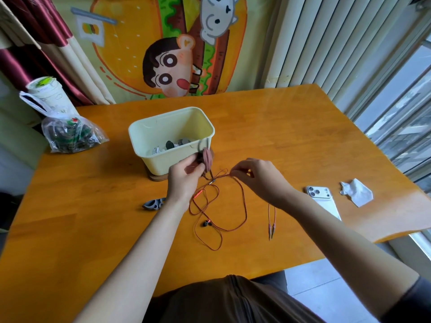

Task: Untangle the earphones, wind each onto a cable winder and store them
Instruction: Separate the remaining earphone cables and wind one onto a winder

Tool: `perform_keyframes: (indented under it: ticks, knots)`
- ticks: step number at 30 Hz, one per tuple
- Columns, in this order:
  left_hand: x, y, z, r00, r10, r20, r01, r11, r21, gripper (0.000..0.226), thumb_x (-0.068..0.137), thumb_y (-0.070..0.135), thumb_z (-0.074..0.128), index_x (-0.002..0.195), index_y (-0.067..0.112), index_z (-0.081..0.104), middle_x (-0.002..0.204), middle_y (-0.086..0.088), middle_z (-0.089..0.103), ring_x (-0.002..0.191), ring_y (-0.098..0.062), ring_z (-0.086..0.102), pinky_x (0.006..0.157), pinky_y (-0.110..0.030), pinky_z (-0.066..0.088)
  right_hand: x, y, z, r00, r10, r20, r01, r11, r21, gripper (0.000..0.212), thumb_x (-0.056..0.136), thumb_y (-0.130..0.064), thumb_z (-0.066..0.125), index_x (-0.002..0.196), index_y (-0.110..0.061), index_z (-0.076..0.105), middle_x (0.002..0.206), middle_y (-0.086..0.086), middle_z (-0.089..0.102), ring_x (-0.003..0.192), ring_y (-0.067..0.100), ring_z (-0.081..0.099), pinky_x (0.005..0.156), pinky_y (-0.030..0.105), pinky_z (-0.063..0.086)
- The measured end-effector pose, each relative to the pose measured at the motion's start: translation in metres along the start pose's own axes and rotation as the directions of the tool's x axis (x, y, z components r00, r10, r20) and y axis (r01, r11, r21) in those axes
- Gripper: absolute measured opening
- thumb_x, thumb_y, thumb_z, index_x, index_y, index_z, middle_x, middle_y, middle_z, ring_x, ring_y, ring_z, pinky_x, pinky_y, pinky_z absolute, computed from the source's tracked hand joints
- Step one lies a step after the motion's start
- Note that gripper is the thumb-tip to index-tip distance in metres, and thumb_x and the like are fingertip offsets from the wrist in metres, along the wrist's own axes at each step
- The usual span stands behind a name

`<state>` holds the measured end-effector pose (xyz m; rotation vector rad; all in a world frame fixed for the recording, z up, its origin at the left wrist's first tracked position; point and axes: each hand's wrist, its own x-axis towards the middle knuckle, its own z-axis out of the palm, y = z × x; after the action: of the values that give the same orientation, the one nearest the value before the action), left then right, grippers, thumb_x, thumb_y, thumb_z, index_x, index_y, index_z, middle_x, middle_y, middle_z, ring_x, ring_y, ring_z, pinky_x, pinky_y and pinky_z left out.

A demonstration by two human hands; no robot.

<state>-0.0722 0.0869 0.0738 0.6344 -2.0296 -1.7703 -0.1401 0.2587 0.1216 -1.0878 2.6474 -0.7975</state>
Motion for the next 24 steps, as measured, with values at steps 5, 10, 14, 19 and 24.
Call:
perform_keyframes:
  ticks: [5,10,14,19,24]
  knots:
    - [0.005,-0.001,0.000,0.982,-0.104,-0.158,0.093,0.993,-0.078,0.030,0.090,0.002,0.060,0.118,0.013,0.067,0.108,0.002,0.069,0.103,-0.014,0.064,0.092,-0.036,0.053,-0.010,-0.007,0.007,0.993,-0.080,0.084,0.080,0.997,-0.004,0.021,0.092,-0.029,0.058,0.105,-0.017,0.070,0.100,-0.003,0.065,0.082,0.008,0.058,0.074,0.023,0.050]
    - [-0.002,-0.008,0.000,0.993,0.119,0.006,-0.113,0.927,0.358,0.030,0.088,0.002,0.062,0.117,0.010,0.068,0.102,-0.009,0.064,0.091,-0.015,0.062,0.085,-0.032,0.053,-0.002,-0.013,0.006,0.990,-0.136,0.044,0.136,0.991,-0.007,0.022,0.095,-0.028,0.055,0.107,-0.018,0.070,0.097,-0.005,0.063,0.080,0.009,0.057,0.070,0.023,0.048]
    - [-0.011,-0.007,-0.002,0.948,0.106,0.299,-0.209,0.918,0.338,0.037,0.088,0.000,0.063,0.121,0.015,0.065,0.107,-0.006,0.061,0.102,-0.016,0.057,0.091,-0.028,0.049,0.005,0.001,-0.008,0.995,-0.095,-0.008,0.094,0.995,-0.036,0.021,0.092,-0.029,0.058,0.103,-0.017,0.071,0.096,-0.002,0.064,0.081,0.013,0.058,0.069,0.027,0.048]
    - [-0.014,-0.005,-0.001,0.904,0.030,0.426,-0.124,0.973,0.194,0.038,0.088,0.002,0.063,0.122,0.021,0.063,0.110,0.003,0.062,0.109,-0.013,0.059,0.099,-0.034,0.047,0.009,0.017,-0.019,0.995,-0.027,-0.094,0.030,0.999,0.029,0.013,0.088,-0.022,0.064,0.093,-0.017,0.074,0.086,-0.008,0.060,0.075,0.004,0.054,0.065,0.008,0.039]
    - [-0.021,0.004,-0.001,0.876,0.028,0.481,0.006,0.998,-0.068,0.037,0.086,0.001,0.064,0.113,0.027,0.064,0.117,-0.001,0.066,0.112,-0.009,0.061,0.098,-0.026,0.046,0.010,0.020,-0.017,0.982,0.061,-0.181,-0.024,0.979,0.202,0.011,0.085,-0.021,0.067,0.090,-0.014,0.074,0.083,-0.005,0.064,0.074,0.002,0.055,0.065,0.007,0.039]
